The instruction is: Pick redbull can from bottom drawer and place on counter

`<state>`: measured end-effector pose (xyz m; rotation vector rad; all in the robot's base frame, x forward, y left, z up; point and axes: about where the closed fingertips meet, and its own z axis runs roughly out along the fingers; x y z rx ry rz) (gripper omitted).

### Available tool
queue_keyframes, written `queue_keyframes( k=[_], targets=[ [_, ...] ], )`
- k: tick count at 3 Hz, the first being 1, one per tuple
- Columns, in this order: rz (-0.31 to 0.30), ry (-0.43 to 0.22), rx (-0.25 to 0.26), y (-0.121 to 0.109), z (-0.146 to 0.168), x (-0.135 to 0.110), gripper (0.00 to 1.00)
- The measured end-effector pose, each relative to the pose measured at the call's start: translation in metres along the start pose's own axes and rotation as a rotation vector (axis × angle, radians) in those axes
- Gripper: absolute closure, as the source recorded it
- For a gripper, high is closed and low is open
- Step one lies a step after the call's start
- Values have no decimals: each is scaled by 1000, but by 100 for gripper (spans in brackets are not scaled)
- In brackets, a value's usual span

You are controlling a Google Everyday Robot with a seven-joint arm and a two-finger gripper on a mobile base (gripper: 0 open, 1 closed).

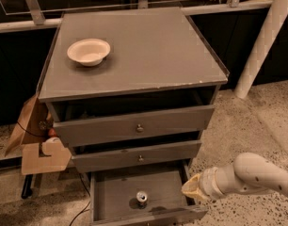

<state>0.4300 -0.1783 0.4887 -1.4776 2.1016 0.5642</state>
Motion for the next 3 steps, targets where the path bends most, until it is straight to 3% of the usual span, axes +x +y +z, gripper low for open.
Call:
queue_keyframes(
  k=[1,2,3],
  targets=[
    [-35,-18,11,-1,28,14,100],
    [-93,-93,49,-18,76,20,100],
    [-145,-166,26,-31,143,25,100]
  ],
)
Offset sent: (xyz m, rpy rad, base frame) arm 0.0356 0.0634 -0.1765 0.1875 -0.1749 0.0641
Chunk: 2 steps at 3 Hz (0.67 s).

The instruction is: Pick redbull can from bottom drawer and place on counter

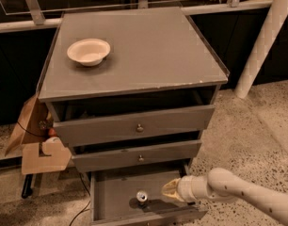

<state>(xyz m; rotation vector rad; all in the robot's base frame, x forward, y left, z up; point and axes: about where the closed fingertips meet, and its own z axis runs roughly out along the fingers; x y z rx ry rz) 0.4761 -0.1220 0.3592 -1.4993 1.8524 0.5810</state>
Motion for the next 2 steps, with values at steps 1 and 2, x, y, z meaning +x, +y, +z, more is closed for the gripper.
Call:
queue_keyframes(
  k=[1,2],
  targets=[
    [19,-46,-80,12,82,33,100],
    [22,-49,-87,12,90,35,98]
  ],
)
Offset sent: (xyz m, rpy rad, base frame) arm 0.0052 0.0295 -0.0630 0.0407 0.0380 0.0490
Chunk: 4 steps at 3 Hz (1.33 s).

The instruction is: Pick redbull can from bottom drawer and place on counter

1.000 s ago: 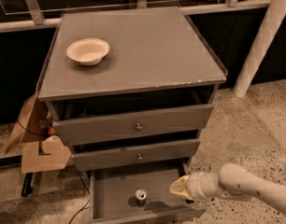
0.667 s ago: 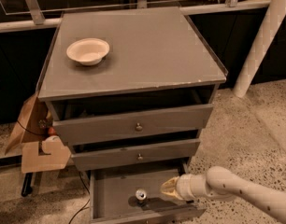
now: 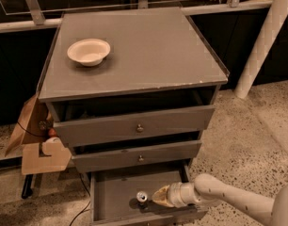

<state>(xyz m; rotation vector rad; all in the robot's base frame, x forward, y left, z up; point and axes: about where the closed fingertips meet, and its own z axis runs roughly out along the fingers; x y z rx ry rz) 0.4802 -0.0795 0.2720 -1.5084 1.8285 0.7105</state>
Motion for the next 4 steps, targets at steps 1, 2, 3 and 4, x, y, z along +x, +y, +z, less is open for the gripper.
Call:
queue_keyframes(
  k=[1,2,3,4],
  targets=[
    [1,1,-7,-2,8,4,76],
    [-2,2,-15,-5,19,8,52],
    [-3,-1,-27,-8,31,12,31],
    [-5,-5,-37,-10,41,15,25]
  ],
)
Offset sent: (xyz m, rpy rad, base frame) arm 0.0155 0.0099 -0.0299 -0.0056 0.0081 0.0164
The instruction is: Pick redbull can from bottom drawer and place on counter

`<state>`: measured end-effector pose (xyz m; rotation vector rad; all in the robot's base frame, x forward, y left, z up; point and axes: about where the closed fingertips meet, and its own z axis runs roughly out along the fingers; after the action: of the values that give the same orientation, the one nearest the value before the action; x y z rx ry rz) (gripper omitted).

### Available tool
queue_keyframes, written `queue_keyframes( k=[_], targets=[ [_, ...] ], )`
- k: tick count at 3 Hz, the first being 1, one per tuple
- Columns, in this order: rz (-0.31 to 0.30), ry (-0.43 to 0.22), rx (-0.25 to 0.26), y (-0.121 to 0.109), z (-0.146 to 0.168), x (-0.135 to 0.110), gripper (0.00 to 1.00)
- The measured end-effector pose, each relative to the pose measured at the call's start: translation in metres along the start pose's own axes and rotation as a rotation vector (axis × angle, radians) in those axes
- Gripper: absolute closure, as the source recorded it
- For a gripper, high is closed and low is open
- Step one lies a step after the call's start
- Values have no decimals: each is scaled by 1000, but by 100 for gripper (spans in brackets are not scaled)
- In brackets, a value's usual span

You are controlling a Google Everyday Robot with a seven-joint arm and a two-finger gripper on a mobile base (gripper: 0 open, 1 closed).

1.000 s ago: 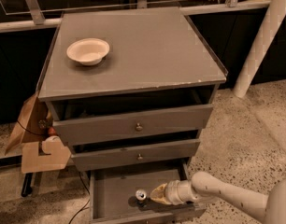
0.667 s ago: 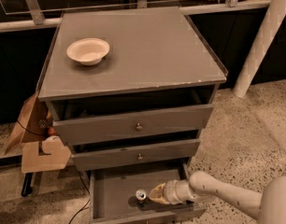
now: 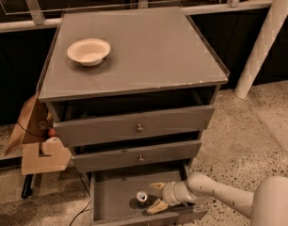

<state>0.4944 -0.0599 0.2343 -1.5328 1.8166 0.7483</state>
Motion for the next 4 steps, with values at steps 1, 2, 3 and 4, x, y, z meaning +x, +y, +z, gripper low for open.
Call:
queue_keyframes(
  k=[1,2,3,4],
  targets=[
    [-6,-17,-12,-4,16,1,25],
    [-12,-40,-14,-12,33,2,26],
    [-14,-67,-25,-20,53,3,28],
    [-6,-86,-45,-24,70,6,29]
  ],
)
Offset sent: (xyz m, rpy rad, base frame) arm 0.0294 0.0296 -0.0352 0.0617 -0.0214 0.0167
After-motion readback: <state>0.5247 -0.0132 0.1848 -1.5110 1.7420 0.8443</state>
